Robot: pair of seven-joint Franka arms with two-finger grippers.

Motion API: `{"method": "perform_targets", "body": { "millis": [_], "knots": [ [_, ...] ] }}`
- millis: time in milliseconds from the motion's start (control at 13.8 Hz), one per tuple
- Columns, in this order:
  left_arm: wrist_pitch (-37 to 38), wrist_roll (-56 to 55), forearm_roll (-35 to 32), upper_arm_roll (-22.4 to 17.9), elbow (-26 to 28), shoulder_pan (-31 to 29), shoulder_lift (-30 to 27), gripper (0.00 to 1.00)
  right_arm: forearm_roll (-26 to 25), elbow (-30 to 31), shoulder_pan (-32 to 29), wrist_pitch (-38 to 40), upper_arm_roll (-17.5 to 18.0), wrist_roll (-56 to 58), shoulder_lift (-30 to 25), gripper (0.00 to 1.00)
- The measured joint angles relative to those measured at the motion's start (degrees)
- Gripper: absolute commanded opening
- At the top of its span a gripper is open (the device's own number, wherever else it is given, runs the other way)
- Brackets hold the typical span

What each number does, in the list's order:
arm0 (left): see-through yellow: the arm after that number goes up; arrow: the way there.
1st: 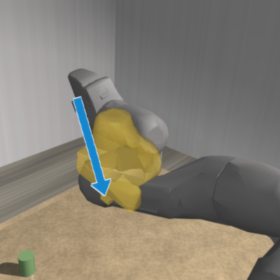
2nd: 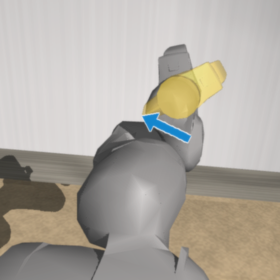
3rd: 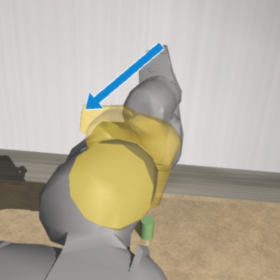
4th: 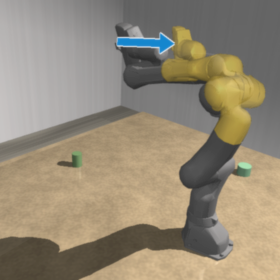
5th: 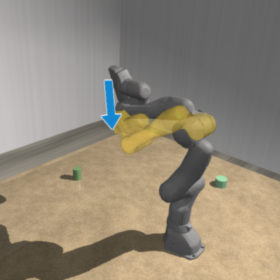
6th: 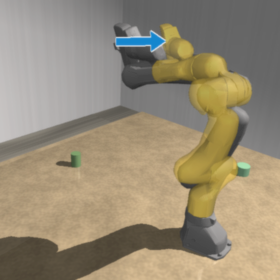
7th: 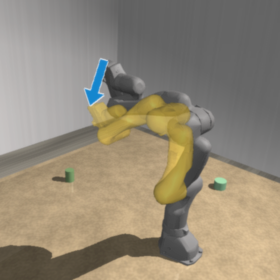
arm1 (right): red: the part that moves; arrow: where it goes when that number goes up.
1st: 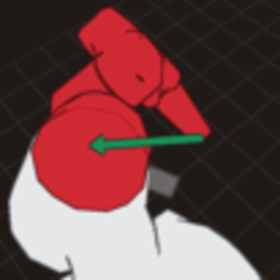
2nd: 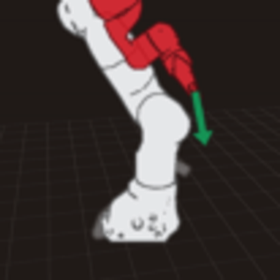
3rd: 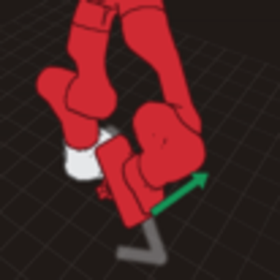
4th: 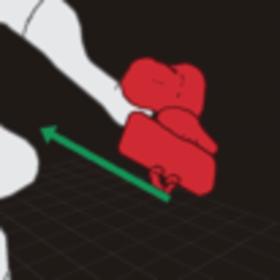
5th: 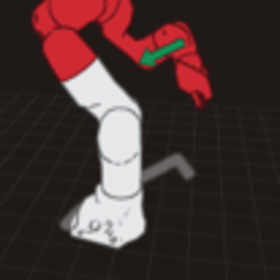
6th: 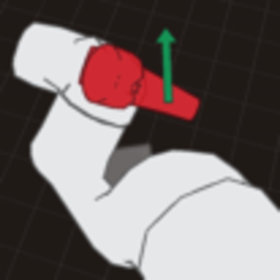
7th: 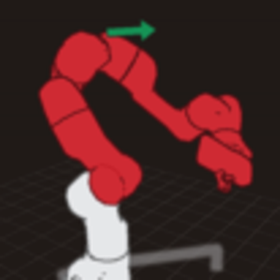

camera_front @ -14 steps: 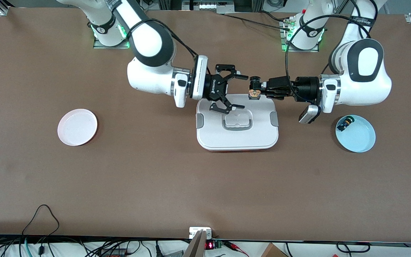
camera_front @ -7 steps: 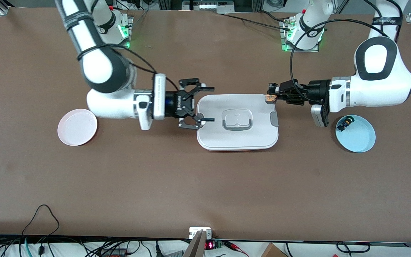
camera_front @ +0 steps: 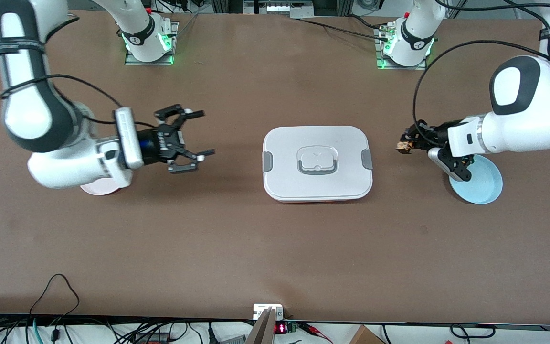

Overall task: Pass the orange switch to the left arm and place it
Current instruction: 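Place the switch on the blue plate while the right gripper withdraws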

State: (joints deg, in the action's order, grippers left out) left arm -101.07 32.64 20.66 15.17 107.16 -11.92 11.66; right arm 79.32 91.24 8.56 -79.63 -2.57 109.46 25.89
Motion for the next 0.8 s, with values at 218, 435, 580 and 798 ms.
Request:
{"method": "perform_targets", "body": {
  "millis": [218, 435, 580, 798],
  "knots": [
    [-0.06, 8.39, -12.25, -0.12, -1.68, -2.39, 3.17, 0.12, -7.18, -0.22, -7.83, 6.76, -0.05, 0.00, -1.28, 1.00],
    [-0.48, 17.23, -22.68, -0.14, -3.28, -4.11, 5.59, 0.12, -12.45, -0.24, -12.56, 9.71, -0.05, 0.00, -1.59, 1.00],
    [-3.66, 24.05, -28.38, -0.20, -3.39, -6.14, 7.45, 0.12, -16.33, -0.25, -14.39, 10.30, -0.04, 0.00, -1.58, 1.00],
    [-11.18, 36.16, -33.53, -0.31, -3.39, -10.80, 12.23, 0.13, -22.71, -2.24, -16.91, 10.26, -0.02, 0.03, -1.60, 1.00]
  ]
}}
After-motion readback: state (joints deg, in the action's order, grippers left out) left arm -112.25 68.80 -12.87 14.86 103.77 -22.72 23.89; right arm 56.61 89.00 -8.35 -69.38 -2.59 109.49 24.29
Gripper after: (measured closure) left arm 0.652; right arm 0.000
